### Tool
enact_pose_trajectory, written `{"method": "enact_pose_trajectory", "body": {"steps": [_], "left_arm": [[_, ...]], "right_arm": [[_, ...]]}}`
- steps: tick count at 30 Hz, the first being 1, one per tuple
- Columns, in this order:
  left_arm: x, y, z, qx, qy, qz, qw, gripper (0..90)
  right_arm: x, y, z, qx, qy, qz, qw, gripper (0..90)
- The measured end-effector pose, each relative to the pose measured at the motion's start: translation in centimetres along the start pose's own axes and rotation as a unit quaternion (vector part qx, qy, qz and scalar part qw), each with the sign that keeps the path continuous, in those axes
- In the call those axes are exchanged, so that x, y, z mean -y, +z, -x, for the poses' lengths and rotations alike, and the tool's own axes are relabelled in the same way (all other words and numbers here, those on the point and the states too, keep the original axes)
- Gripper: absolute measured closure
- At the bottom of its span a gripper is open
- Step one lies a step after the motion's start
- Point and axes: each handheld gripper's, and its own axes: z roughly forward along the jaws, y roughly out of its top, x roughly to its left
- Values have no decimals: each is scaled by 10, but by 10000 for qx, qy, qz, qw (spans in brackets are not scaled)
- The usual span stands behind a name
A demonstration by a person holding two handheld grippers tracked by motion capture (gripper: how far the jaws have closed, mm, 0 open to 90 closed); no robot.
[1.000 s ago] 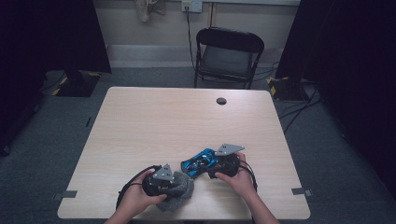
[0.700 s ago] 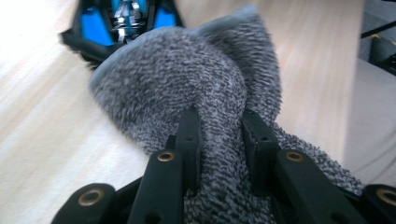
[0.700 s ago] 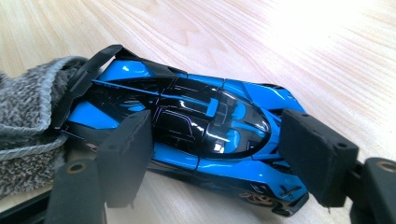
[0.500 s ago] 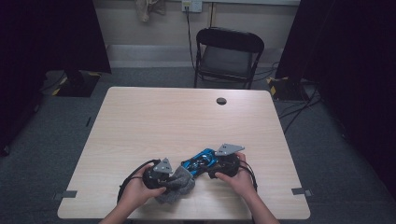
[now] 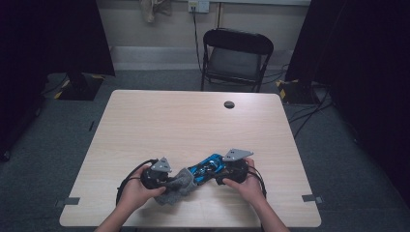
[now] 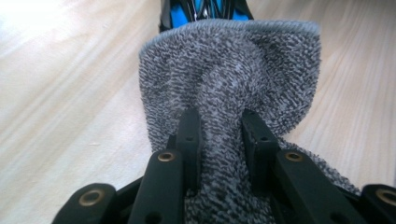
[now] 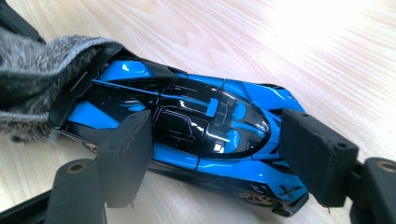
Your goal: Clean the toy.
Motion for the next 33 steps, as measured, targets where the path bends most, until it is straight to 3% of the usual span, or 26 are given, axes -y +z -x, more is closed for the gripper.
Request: {"method": "enact_pose_trajectory", "body": {"steps": [3,7,15,18,19,24,33], "left_arm": [[0,-7,-6,-74,-72,132,9999,724],[1,-13,-19,-357,-202,246,9989,723],[1,-4,-43,-774,-564,317,9949,723],[-2,4,-42,-706,-547,260,9957,722],[-4,8,-36,-566,-455,230,9971,722],[-8,12,-23,-362,-299,140,9988,723],[-5,13,-8,-161,-187,94,9997,724]], "right_arm": [[0,0,0,2,1,5,10000,261],[0,0,0,1,1,5,10000,261],[0,0,0,-1,0,6,10000,261],[0,0,0,-2,1,11,10000,261],[0,0,0,-2,2,11,10000,261],[0,0,0,-2,3,14,10000,261],[0,0,0,-2,-1,9,10000,261]]}}
